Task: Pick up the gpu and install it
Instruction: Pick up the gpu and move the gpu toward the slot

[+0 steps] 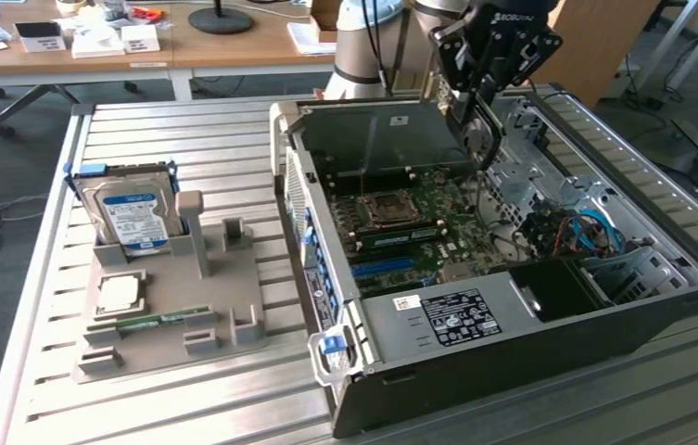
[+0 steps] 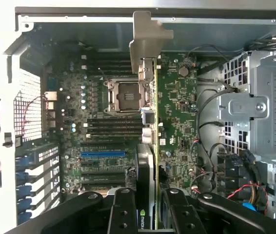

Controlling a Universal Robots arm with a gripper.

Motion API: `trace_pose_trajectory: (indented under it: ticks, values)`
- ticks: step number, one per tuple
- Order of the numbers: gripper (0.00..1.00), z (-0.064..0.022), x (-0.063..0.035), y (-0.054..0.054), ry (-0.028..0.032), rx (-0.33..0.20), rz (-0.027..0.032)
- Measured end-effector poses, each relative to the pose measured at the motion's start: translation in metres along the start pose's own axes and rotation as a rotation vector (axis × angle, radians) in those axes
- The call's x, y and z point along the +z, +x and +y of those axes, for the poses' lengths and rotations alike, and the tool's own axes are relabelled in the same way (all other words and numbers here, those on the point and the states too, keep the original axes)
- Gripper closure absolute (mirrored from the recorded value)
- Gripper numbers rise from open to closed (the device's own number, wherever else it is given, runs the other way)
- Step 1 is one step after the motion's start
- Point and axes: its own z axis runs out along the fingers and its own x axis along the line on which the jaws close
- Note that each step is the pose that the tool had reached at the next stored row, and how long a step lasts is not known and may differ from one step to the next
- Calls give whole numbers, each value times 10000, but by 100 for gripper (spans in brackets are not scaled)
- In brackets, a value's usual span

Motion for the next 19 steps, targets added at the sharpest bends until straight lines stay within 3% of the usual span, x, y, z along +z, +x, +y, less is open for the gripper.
trace_pose_trajectory:
  ticks: [19]
  values:
    - [73, 29, 23, -573, 1, 0, 0]
